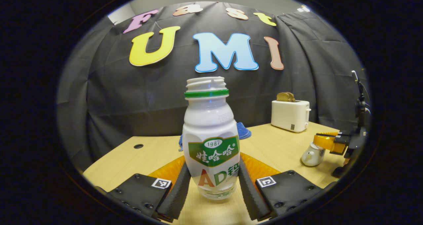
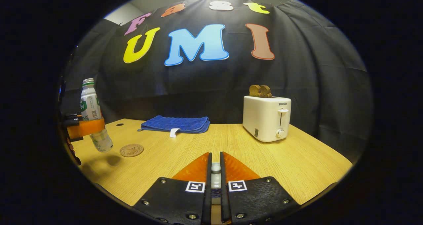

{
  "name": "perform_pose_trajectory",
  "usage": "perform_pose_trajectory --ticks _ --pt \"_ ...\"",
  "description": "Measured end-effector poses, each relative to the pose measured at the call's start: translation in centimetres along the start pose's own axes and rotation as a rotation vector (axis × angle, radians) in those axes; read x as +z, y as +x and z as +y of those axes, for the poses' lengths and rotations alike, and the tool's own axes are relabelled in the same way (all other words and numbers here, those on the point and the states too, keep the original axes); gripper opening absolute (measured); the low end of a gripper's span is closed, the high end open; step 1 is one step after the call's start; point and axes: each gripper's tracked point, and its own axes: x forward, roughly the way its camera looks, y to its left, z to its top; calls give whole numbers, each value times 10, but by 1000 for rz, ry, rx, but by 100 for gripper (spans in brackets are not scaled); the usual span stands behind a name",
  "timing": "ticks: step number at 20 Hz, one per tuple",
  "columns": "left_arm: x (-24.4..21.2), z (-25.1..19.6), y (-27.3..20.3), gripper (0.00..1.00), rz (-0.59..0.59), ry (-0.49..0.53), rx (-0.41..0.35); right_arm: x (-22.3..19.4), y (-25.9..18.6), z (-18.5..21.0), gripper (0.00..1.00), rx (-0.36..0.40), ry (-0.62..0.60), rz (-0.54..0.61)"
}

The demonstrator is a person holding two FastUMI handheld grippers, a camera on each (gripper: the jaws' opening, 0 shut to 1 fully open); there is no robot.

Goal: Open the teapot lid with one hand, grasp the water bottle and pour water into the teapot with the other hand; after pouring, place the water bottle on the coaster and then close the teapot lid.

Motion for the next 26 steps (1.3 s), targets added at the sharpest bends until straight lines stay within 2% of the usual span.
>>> perform_pose_trajectory --ticks 1,2,3,4,5,8,9,10,11,12,13,14,15,16,18,19,20,23,24,26 --pt "0 3 4 84 6 -2 3 4 -5 3 17 11 -5 -4" --pt "-1 4 8 84 11 -7 5 7 -6 6 46 27 -9 -17" --pt "-1 6 13 84 16 -11 7 11 -6 7 68 33 -13 -40" --pt "-3 7 21 84 25 -14 5 18 -10 7 82 29 -19 -70" --pt "-5 7 28 84 34 -12 4 24 -13 7 86 24 -26 -97" --pt "-11 4 49 84 56 2 -8 34 -18 -2 88 -18 -43 -147" --pt "-12 1 55 79 61 3 -14 35 -19 -3 88 -22 -36 -153" --pt "-15 -3 63 79 69 2 -23 34 -19 -4 88 -22 -24 -151" --pt "-17 -6 70 84 75 3 -27 33 -19 -5 88 -25 -12 -148" --pt "-20 -7 75 74 83 1 -31 33 -19 -5 88 -25 -3 -145" --pt "-24 -8 81 84 98 -10 -31 33 -20 -6 88 -26 7 -143" --pt "-25 -9 86 84 105 -33 -30 33 -20 -6 88 -24 14 -143" --pt "-25 -6 91 79 112 -58 -29 33 -20 -6 88 -25 17 -144" --pt "-28 -4 97 84 118 -75 -26 34 -21 -7 88 -27 17 -146" --pt "-33 2 104 84 130 -69 -10 35 -20 -8 88 -30 18 -149" --pt "-35 4 105 75 138 -57 -5 35 -20 -8 88 -30 19 -148" --pt "-40 2 106 79 153 -49 -7 34 -20 -8 88 -29 21 -144" --pt "-40 4 105 84 151 -44 1 30 -19 -7 87 -28 19 -129" --pt "-39 2 106 79 147 -39 1 29 -18 -6 88 -27 17 -126" --pt "-41 1 106 84 147 -24 -7 30 -18 -6 88 -26 12 -125"
